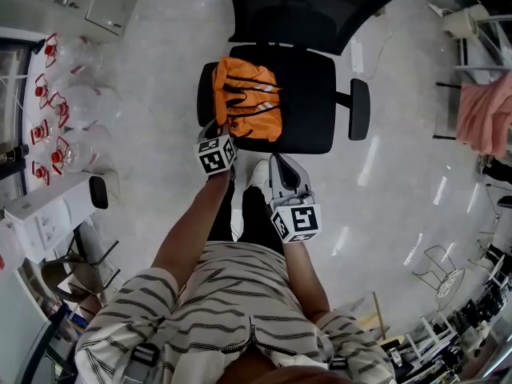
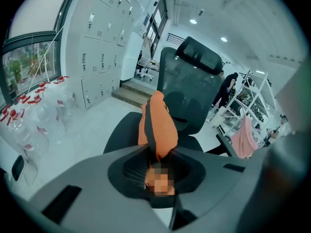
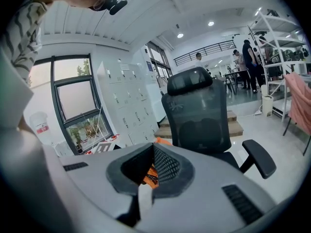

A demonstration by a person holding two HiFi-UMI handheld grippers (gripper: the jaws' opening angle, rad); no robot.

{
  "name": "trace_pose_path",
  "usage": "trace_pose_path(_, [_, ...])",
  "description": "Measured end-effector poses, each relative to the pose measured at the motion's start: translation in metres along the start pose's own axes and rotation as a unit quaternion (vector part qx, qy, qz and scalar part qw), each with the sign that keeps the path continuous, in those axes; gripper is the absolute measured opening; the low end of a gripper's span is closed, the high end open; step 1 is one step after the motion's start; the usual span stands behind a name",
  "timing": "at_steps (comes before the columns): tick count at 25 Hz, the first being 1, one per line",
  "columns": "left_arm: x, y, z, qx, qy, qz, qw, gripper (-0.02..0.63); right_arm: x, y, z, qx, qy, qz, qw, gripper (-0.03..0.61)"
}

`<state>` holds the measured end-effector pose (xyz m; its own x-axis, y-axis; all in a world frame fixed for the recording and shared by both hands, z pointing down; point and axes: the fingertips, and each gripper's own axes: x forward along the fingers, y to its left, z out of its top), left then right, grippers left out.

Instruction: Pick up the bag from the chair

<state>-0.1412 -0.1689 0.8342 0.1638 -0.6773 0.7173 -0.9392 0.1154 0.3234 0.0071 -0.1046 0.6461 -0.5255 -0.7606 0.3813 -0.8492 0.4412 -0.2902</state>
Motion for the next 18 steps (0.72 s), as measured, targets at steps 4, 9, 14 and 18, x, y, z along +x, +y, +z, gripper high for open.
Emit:
trace_pose_path(4, [-0.001,-0.009,-0.001,0.006,0.001,-0.011,0.9999,0.060,-0.002,-0.005,0.001,0.001,-0.002,-0.008,1.000,0.018])
trace_pose_path(9, [-0.004,-0.022,-0.001,0.020,-0.001,-0.031,0.9993,0.051,-0.007,-0.010,0.002,0.004,-0.006,-0.017,1.000,0.018])
trace_pose_path(14, [-0.009,-0.033,0.002,0.024,-0.005,-0.045,0.9987,0.048,-0.011,-0.013,0.003,0.004,-0.009,-0.020,1.000,0.018])
trace_pose_path(18, [-0.012,-0.046,0.005,0.027,-0.006,-0.057,0.9980,0.044,-0.015,-0.017,0.005,0.003,-0.014,-0.024,1.000,0.018])
